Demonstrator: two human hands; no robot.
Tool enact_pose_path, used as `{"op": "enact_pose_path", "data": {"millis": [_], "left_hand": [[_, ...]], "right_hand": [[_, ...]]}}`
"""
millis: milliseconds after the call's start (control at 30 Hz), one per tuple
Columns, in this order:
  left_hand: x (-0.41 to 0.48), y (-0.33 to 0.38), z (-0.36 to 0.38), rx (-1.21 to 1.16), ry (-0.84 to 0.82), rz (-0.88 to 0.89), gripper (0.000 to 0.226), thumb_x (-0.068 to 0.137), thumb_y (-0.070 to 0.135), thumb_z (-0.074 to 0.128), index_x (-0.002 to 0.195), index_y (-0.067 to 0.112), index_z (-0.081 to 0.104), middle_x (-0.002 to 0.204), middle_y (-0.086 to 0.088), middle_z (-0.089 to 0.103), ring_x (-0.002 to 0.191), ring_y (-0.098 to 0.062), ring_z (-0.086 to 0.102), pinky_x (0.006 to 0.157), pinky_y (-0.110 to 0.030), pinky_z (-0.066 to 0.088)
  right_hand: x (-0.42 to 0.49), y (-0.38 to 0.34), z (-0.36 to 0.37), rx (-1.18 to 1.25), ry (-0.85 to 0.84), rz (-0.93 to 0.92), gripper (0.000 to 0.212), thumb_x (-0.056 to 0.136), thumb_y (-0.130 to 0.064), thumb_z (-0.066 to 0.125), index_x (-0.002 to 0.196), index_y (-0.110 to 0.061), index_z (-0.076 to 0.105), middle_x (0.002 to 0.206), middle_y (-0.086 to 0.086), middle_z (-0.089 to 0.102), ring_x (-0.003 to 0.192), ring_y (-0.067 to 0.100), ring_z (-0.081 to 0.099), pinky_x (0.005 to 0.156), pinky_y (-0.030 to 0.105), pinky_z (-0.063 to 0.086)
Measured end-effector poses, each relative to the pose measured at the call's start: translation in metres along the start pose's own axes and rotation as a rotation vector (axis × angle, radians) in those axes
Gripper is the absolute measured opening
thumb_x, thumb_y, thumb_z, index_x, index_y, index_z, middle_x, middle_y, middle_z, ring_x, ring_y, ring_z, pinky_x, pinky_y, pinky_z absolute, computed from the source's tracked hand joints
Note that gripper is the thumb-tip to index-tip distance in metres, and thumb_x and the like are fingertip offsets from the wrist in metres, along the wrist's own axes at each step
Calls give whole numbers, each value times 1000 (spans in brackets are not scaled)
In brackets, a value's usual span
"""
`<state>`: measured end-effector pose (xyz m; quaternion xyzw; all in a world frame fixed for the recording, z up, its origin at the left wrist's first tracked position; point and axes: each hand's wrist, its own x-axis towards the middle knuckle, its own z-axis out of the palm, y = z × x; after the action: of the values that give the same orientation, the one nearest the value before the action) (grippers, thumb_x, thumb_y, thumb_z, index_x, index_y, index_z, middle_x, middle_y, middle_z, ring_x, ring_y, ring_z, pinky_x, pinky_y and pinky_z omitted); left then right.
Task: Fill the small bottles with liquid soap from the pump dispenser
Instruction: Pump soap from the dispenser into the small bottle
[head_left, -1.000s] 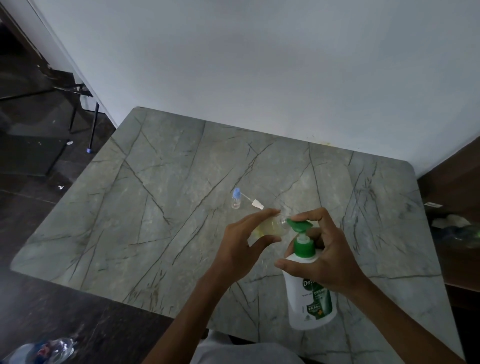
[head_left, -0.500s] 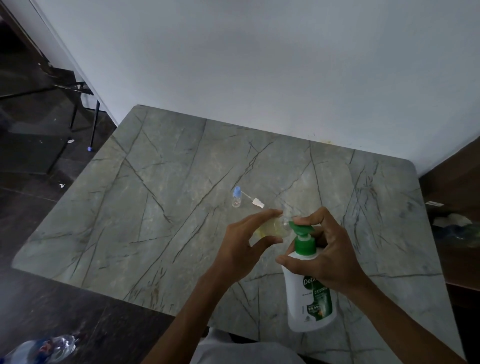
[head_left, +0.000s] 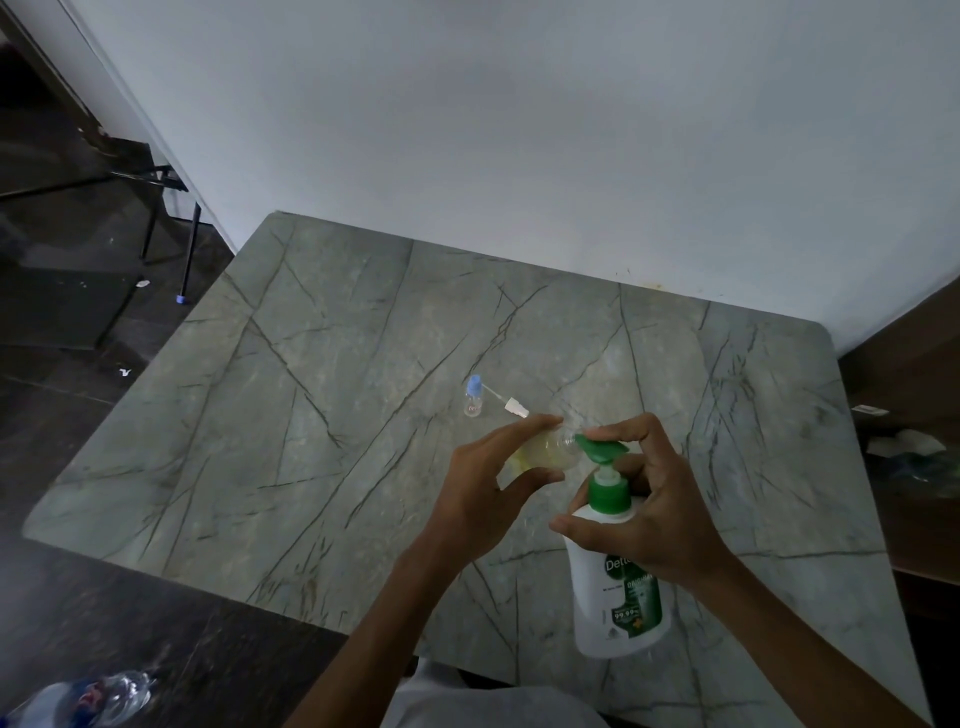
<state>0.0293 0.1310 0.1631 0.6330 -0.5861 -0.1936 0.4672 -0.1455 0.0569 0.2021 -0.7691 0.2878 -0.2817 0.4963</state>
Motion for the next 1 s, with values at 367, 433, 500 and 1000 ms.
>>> {"op": "enact_pose_path", "data": {"millis": [367,433,500,1000], "left_hand": [[-2,1,0,-16,-31,7,49,83,29,71,129,21,58,124,13,60,112,4,57,93,-9,42],[-1,1,-1,-17,-30,4,49,83,31,71,130,22,57,124,13,60,111,5,57,93,-8,42],[-1,1,-2,-12,-23,-1,49,83,33,69,130,22,57,124,14,60,109,9,56,91,-6,41],[-6,-1,-1,-12,-42,-7,48,84,28,71,129,22,58,124,8,64,107,3,59,87,-6,42]], "right_hand": [[2,0,-2,32,25,7,61,56,-29,90,101,-29,49,77,-2,74,64,14,72,59,28,59],[1,-1,-3,37,10,22,64,56,-31,89,105,-31,48,79,1,74,64,14,72,59,27,58],[1,-2,-2,17,-5,20,67,56,-33,89,109,-33,47,81,2,74,64,13,72,60,26,58],[-3,-2,-1,-16,1,30,66,55,-33,90,105,-24,48,81,-6,74,65,9,72,59,21,57]]}}
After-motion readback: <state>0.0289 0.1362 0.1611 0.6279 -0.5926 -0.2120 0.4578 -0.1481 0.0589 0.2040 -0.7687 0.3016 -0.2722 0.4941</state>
